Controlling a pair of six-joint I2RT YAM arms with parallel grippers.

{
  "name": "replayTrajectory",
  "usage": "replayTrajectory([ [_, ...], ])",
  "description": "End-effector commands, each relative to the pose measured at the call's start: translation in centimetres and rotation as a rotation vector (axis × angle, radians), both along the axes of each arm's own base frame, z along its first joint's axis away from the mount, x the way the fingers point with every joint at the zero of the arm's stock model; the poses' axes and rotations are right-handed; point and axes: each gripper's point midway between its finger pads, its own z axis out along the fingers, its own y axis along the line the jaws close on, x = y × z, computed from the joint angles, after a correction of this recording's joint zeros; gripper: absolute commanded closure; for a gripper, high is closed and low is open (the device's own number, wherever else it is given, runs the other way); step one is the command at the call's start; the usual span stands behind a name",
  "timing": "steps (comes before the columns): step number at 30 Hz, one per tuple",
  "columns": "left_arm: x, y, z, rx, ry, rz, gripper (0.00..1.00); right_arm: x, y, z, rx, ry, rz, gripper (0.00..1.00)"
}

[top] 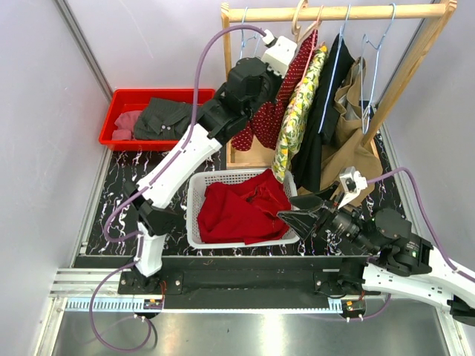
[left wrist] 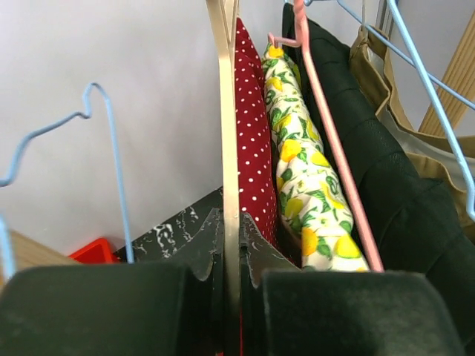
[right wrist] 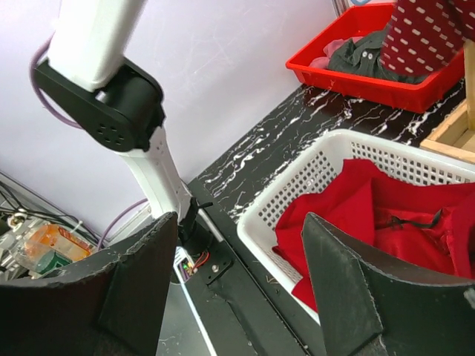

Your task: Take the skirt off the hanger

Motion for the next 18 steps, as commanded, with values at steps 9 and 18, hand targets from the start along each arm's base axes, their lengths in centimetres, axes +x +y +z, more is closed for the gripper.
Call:
replayTrajectory([
  [9,-12.5,13.1,21.0,-0.307,-0.354,0.019,1.00,0.8,0.5,1.5,-0.007,-0.022,-0.033,0.22],
  [18,-18.1,17.6,20.1,-0.289,-0.301,-0.034,1.00,1.9,1.8,2.5,-0.033,-0.036,-0.060,0.03],
])
